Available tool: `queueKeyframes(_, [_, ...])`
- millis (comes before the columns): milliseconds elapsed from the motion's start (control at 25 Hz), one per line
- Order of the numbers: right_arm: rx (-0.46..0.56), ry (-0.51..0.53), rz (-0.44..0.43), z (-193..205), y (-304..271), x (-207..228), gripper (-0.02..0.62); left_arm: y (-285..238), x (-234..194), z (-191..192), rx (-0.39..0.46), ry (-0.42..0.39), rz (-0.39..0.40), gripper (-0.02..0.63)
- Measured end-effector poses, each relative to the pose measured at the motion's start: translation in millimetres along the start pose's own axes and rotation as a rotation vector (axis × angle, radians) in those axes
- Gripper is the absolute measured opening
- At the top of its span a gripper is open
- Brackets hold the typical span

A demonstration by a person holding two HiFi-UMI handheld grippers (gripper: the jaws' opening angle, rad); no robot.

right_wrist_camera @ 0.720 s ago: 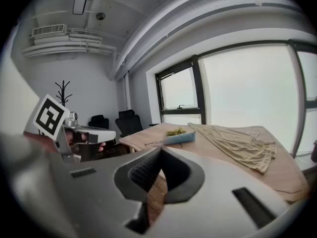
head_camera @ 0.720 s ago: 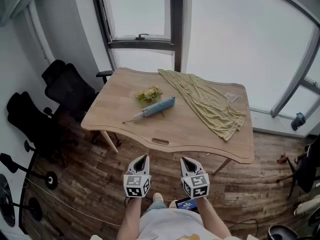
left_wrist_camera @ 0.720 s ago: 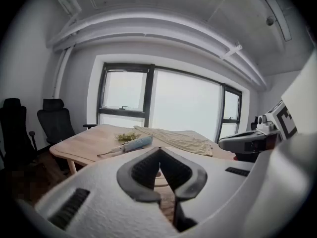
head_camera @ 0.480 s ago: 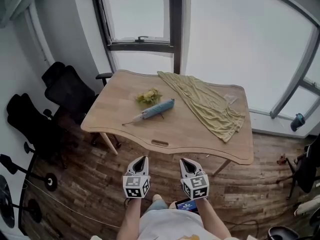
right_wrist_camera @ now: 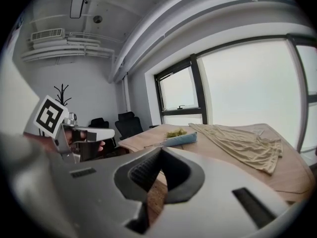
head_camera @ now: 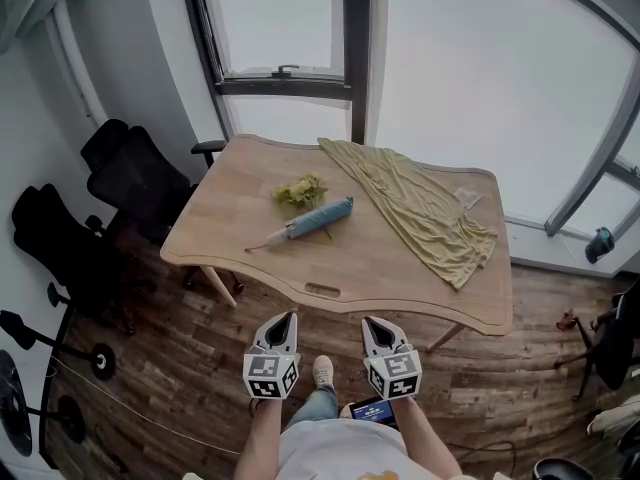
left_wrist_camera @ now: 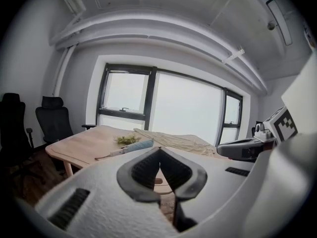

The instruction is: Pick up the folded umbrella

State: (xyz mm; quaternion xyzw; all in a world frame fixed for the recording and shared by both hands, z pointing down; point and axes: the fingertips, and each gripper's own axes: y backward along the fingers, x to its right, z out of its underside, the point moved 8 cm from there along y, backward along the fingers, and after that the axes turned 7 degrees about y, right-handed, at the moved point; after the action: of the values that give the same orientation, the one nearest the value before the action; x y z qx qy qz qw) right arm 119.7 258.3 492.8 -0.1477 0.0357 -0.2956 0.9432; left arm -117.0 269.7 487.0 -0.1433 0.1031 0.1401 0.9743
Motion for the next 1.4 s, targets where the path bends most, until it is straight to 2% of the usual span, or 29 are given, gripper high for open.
queueKeyframes(240, [-0.03, 0.003, -0.019, -3.0, -56.7, 17.4, 0.011, -49.7, -30.9, -6.9, -0.003, 0.033, 0.007, 0.02])
queueKeyframes(480, [-0.067, 0.016, -0.034, -22.5, -143.0, 50.7, 0.011, -138.1, -72.8, -35.0, -0.023, 0.025, 0.022, 0.02])
queueKeyframes(720, [-0.1, 0.001, -0.03, -47.9, -229.6, 77.3, 0.011, -220.9, -113.6, -66.8, -0.06, -0.017, 0.076, 0.018])
queueKeyframes(880, [-0.12, -0.01, -0.009, -52.2, -274.5, 89.1, 0.011, -263.7, -147.3, -74.9, -0.089, 0.01, 0.053, 0.018])
queueKeyframes(1080, [-0.129, -0.028, 0.051, -56.7, -304.7, 105.7, 0.011, -302.6, -173.4, -83.8, -0.102, 0.028, 0.103, 0.018])
queueKeyframes(1240, [-0.125, -0.033, 0.083, -64.8, -311.3, 114.3, 0.011, -321.7, -175.2, -89.9, -0.103, 0.039, 0.141, 0.02])
queueKeyframes(1400, [-0.126, -0.042, 0.102, -69.1, -314.5, 121.5, 0.011, -332.8, -173.2, -93.4, -0.093, 0.087, 0.174, 0.018])
